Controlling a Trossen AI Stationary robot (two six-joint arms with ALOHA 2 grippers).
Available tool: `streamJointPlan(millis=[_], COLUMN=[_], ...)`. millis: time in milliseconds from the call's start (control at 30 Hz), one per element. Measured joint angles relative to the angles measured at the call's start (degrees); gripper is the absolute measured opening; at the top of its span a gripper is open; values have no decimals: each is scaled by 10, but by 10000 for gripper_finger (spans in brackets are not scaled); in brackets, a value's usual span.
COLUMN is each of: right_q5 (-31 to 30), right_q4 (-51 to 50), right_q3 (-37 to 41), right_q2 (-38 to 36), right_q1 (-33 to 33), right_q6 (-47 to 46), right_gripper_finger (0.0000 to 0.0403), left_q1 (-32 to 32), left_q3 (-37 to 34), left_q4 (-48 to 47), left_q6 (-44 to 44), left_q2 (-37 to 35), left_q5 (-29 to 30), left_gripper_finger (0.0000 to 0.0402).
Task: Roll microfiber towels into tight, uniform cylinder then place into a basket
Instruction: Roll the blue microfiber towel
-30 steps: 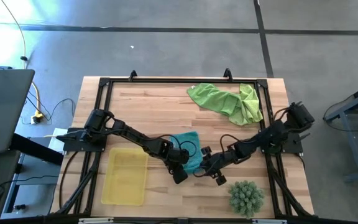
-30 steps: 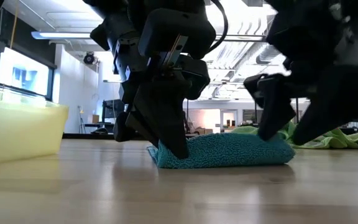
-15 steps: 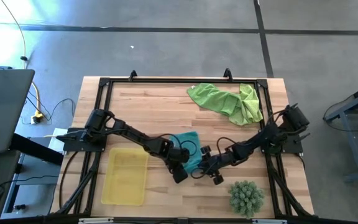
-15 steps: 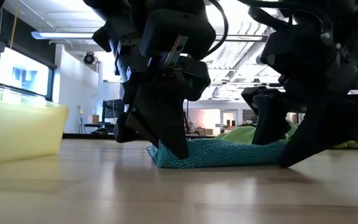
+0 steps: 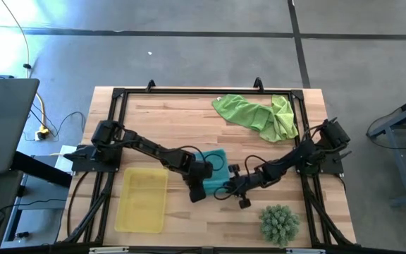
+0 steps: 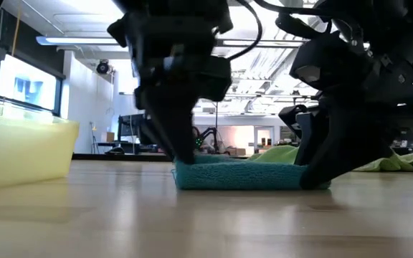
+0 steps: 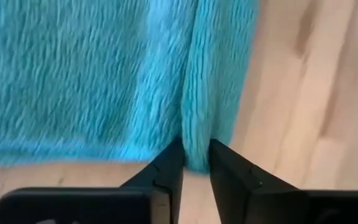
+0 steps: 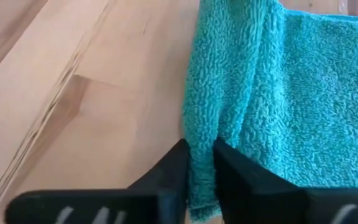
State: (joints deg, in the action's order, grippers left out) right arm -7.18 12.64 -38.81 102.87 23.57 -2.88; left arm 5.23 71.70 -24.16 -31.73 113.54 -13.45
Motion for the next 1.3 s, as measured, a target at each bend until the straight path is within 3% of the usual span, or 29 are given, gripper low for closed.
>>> streamJointPlan(millis=[267,533,733,1000,1300], right_q5=[5,20,43,138,314], right_q4=[1,0,1,6,16], right_q3=[1,1,1,1,4], right_q2=[0,0,-1,-1,3], right_q1=[-1,-15,-30,-68,-119], right_q6=[-14,-87,-162,-247,-315], right_gripper_finger=[32,30,30,28,4], left_q1=[0,38,100,133,137], left_q3=[0,11,11,11,11], left_q4=[-98,-75,12,28,26], left_q6=[26,33,46,126,169], left_q2=[-6,-59,-71,-69,-69], left_q5=[4,10,149,311,325], left_gripper_finger=[107,111,111,111,111])
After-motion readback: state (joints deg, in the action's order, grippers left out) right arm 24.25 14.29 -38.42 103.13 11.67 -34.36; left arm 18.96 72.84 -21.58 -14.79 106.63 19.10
